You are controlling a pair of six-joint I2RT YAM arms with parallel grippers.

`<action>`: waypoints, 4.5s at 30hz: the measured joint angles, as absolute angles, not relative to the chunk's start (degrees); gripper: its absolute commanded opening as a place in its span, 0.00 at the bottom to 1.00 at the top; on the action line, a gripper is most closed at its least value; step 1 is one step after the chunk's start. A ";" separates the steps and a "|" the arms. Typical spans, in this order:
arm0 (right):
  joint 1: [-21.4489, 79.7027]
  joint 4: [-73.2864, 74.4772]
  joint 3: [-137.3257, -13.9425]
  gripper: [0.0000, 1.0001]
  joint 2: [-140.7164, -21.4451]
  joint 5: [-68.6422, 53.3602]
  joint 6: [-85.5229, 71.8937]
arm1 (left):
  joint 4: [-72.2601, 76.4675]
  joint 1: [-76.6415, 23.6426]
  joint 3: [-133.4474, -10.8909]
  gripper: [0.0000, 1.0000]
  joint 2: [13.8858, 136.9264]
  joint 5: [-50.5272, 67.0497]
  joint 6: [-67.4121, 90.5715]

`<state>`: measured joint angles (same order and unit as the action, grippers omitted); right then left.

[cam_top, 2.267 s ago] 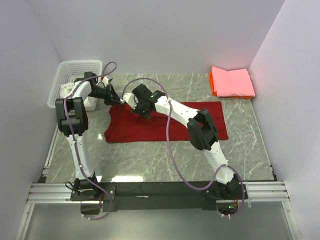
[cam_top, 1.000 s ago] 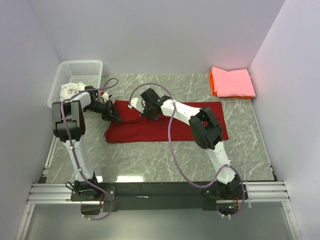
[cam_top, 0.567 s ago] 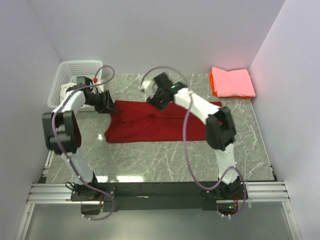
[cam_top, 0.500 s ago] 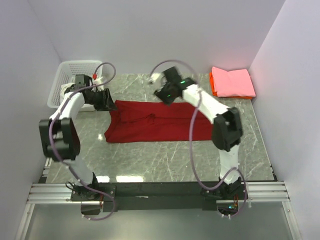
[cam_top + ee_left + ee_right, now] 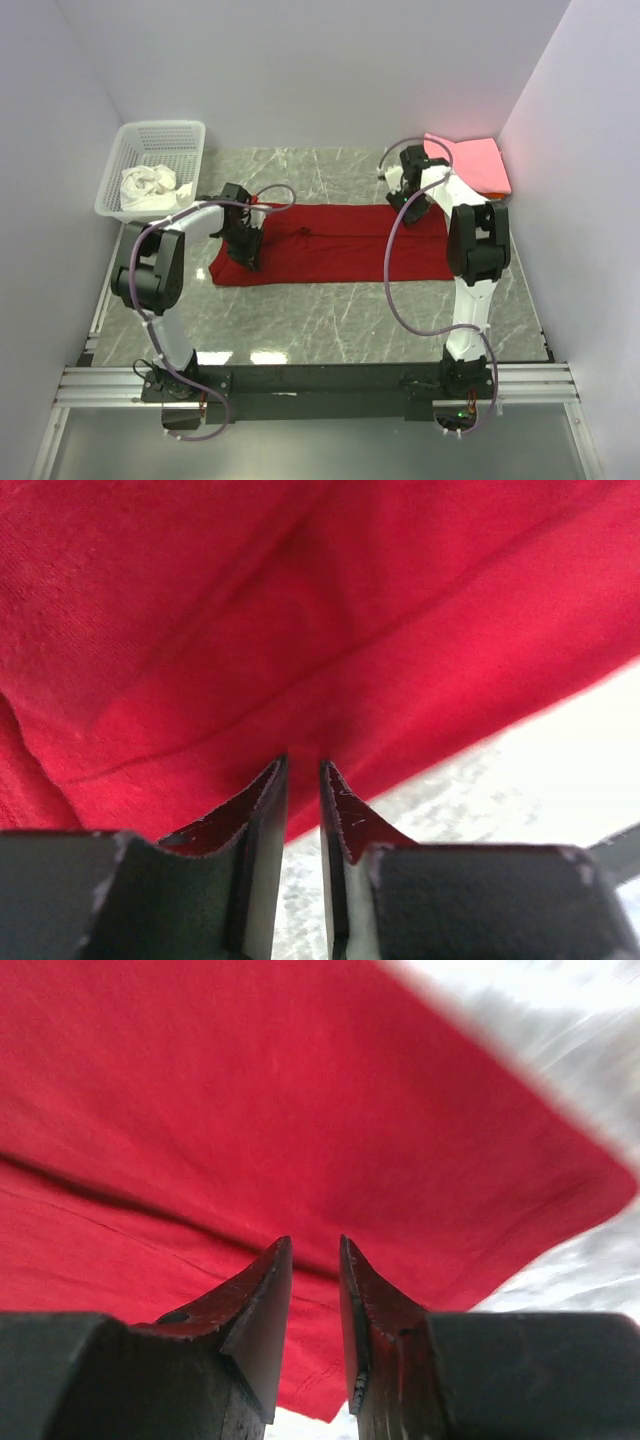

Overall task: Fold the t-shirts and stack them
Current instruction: Fold the tshirt

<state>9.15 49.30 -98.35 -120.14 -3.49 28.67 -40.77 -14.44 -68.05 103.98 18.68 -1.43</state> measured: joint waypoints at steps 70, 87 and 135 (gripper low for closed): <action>44.36 52.88 -68.60 0.36 -105.78 -24.18 21.87 | -51.29 -14.13 -119.87 0.15 139.28 20.23 -2.24; 22.79 44.56 -103.53 0.31 -118.54 -16.03 17.32 | -35.75 -13.69 -126.63 0.40 143.44 19.38 -1.39; 56.80 18.76 -28.10 0.65 -57.49 -19.92 45.10 | -33.43 -46.28 -27.81 0.63 48.66 34.46 -43.27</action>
<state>56.80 18.76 -28.10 -57.49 -19.92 45.10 -33.43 -46.28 -27.81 48.66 34.46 -43.27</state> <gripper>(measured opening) 0.668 0.662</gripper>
